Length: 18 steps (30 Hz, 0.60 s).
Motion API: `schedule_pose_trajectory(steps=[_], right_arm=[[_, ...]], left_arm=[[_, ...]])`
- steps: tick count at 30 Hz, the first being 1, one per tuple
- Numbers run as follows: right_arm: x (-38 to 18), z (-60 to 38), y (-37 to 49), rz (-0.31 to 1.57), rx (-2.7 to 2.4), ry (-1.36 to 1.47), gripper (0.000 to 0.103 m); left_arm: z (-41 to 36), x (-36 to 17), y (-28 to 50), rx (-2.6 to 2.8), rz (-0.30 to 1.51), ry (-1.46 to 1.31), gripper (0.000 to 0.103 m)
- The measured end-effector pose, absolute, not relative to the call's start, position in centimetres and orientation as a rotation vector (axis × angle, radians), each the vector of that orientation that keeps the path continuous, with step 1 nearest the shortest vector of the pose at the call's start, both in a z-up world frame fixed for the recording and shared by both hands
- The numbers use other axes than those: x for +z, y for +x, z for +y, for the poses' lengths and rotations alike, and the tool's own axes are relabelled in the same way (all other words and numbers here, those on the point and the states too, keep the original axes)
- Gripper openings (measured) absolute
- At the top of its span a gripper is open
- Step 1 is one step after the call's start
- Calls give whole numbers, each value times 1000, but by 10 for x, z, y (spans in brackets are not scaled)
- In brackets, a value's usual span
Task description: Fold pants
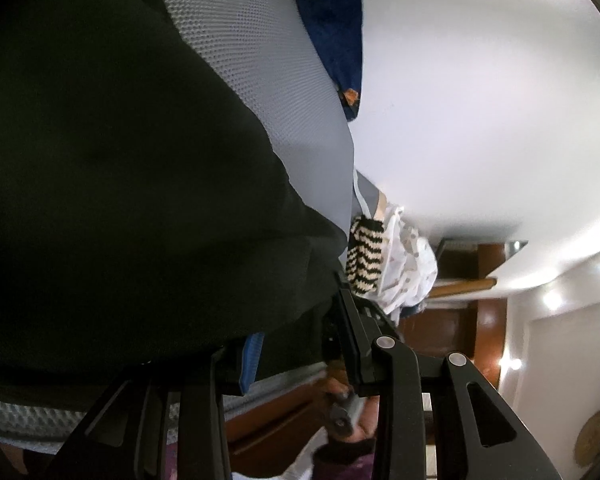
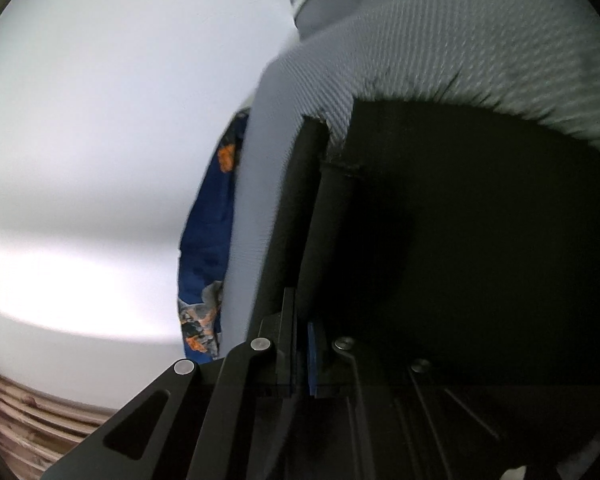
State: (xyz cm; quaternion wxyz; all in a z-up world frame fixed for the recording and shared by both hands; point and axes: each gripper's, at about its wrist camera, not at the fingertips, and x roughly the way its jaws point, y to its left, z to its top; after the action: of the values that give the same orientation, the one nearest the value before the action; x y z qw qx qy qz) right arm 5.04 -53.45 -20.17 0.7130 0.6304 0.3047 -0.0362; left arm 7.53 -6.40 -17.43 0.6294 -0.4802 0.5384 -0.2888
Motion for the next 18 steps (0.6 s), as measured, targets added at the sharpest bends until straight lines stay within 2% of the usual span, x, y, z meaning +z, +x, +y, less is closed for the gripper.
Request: schedule_pose_trajectory(steps=[7, 18], right_arm=[[-186, -541, -2, 641, -119, 1376, 5], [-199, -541, -43, 645, -181, 1405, 5]], left_arm=[[-68, -174, 63, -714, 1292, -999, 34], [-77, -182, 43, -756, 1394, -877, 34]])
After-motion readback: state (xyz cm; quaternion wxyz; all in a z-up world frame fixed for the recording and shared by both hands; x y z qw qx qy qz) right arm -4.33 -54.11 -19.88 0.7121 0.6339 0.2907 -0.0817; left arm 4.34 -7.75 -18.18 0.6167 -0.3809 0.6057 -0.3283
